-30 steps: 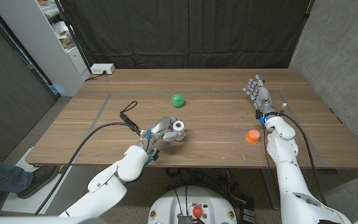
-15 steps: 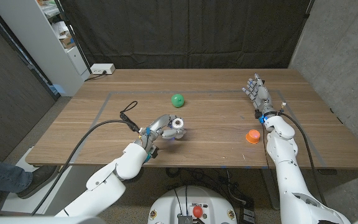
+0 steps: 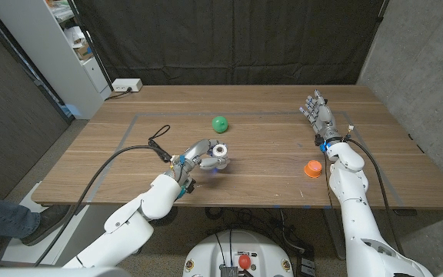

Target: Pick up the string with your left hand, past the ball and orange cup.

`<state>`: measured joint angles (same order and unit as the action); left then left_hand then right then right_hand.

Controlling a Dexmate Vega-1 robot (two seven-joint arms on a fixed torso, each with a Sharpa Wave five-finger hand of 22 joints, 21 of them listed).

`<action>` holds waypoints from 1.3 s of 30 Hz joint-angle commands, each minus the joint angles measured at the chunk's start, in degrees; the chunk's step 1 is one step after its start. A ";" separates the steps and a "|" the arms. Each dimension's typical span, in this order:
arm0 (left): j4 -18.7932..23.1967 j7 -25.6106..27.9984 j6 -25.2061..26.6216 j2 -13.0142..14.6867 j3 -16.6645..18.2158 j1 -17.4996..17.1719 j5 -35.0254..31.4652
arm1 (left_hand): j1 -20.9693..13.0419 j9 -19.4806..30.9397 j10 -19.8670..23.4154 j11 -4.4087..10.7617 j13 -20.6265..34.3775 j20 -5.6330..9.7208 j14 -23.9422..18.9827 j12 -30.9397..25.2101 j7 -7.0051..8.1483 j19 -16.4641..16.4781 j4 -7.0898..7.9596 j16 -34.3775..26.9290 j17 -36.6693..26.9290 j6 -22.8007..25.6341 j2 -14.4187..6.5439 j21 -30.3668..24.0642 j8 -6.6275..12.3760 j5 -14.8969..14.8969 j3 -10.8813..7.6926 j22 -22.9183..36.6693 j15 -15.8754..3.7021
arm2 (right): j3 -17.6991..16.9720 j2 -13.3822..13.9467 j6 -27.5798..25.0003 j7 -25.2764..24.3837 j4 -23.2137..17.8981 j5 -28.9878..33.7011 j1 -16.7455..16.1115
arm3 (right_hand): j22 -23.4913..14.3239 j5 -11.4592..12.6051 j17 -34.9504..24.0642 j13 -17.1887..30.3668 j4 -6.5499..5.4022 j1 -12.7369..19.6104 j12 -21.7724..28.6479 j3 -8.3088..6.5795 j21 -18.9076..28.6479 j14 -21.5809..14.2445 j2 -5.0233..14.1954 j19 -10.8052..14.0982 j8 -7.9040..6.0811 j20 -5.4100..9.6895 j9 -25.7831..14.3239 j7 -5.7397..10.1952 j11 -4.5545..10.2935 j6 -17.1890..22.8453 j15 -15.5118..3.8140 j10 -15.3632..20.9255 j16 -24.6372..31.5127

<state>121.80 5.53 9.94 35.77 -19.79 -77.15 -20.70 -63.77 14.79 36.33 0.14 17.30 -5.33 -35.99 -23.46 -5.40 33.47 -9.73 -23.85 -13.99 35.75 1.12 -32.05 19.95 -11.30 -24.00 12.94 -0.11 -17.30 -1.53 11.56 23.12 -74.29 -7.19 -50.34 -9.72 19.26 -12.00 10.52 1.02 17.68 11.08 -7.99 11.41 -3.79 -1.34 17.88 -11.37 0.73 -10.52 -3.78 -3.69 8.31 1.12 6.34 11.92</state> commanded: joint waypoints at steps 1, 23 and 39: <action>0.72 -0.76 -1.19 0.87 1.18 0.47 1.09 | -7.01 0.18 0.60 0.00 0.26 -0.01 -1.06 -0.33 -0.11 0.48 0.21 -0.31 -0.23 0.68 -7.60 -0.38 0.28 -0.21 -0.09 0.32 -0.73 | 0.20 -0.13 0.09 -0.36 -0.03 0.39 0.24 | -0.10 0.41 0.03 0.33 0.03 0.52 0.14 0.38 -0.14 -0.54 0.40 0.76 -0.02 -0.06 -0.32 -0.16 0.05 0.37 0.05 0.54 0.06; 1.84 -2.08 -3.70 2.32 3.06 1.31 2.78 | -7.23 0.48 0.82 0.00 0.61 0.19 -1.83 -0.32 -0.11 0.65 0.25 -0.32 -0.29 1.04 -7.72 -1.27 0.45 -0.31 -0.20 0.37 -0.67 | 0.44 -0.04 0.16 -0.82 0.71 0.83 1.57 | -0.09 0.44 0.04 0.33 0.15 0.64 0.21 0.49 -0.19 -0.69 0.48 0.86 -0.06 -0.04 -0.32 -0.17 -0.13 0.58 0.04 0.87 0.08; 4.91 -3.00 -2.42 3.43 4.25 1.59 1.85 | -7.31 0.70 1.33 0.34 0.88 0.30 -2.62 -0.42 -0.06 0.94 0.27 -0.44 -0.38 1.50 -7.69 -2.06 0.63 -0.37 -0.20 0.41 -0.77 | 0.52 0.13 0.09 -1.04 1.28 1.03 2.45 | -0.08 0.45 0.04 0.33 0.19 0.66 0.23 0.58 -0.22 -0.79 0.53 0.93 -0.08 -0.12 -0.32 -0.19 -0.06 0.75 0.08 1.00 0.09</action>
<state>124.23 3.22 6.62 38.11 -16.63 -75.89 -18.17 -63.72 15.32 36.84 0.19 17.98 -5.15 -37.06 -23.45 -5.64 33.65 -9.63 -23.87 -14.26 36.57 1.07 -33.72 20.16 -11.30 -23.93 13.18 -0.02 -16.84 -1.52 11.73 22.25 -73.33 -6.31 -48.45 -9.72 19.49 -12.00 10.52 1.26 17.99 11.08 -7.76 11.41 -4.00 -1.04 18.28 -11.37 0.72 -10.52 -4.10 -3.69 8.60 1.32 6.97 11.92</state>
